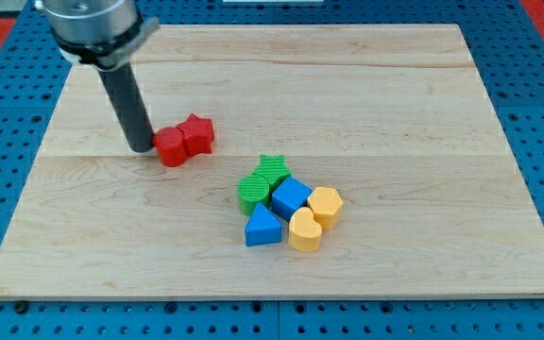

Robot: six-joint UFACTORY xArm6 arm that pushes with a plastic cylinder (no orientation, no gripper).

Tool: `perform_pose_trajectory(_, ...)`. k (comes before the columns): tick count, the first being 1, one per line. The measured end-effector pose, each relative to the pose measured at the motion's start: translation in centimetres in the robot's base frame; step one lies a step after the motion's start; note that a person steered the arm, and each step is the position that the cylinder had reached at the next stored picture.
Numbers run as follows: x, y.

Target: Push the red circle with red star towards the green circle

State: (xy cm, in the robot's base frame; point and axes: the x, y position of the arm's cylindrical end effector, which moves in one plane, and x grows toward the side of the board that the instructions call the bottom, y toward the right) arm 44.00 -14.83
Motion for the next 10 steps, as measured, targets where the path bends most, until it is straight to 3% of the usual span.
perform_pose_trajectory(2, 1.2, 5.2)
perform_pose_trajectory(4, 1.1, 1.0)
perform_pose_trajectory(6, -4.7, -0.7)
perform_pose_trajectory(8, -5.7, 7.1)
perform_pose_trajectory(10, -3.3, 8.0)
